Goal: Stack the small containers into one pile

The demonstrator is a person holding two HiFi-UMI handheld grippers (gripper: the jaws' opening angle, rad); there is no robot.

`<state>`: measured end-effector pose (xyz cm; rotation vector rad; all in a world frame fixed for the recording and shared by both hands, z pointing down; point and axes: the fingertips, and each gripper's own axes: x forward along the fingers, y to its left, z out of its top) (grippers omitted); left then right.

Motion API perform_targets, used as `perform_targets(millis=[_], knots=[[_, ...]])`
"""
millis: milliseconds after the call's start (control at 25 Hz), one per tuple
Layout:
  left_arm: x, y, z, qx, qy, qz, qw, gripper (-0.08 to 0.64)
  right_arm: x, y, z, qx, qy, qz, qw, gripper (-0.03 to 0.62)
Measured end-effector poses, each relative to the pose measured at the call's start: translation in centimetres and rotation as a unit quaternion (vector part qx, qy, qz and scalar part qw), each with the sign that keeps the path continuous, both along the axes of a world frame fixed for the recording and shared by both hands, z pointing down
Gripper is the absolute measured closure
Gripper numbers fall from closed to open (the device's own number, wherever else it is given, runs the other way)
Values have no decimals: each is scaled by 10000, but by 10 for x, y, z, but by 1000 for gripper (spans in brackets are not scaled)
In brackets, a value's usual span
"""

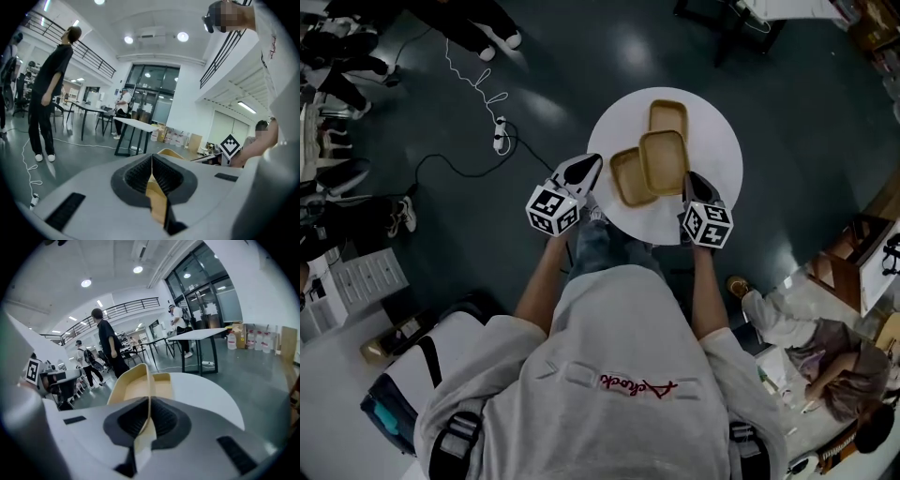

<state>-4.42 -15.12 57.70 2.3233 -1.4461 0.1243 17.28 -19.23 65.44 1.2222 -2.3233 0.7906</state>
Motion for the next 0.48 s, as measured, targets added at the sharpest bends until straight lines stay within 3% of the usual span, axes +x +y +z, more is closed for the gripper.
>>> perform_targets(millis=[480], knots=[[-66, 25, -10, 94, -45, -672, 9977, 549, -88, 5, -2, -28, -64, -867, 9962, 560]])
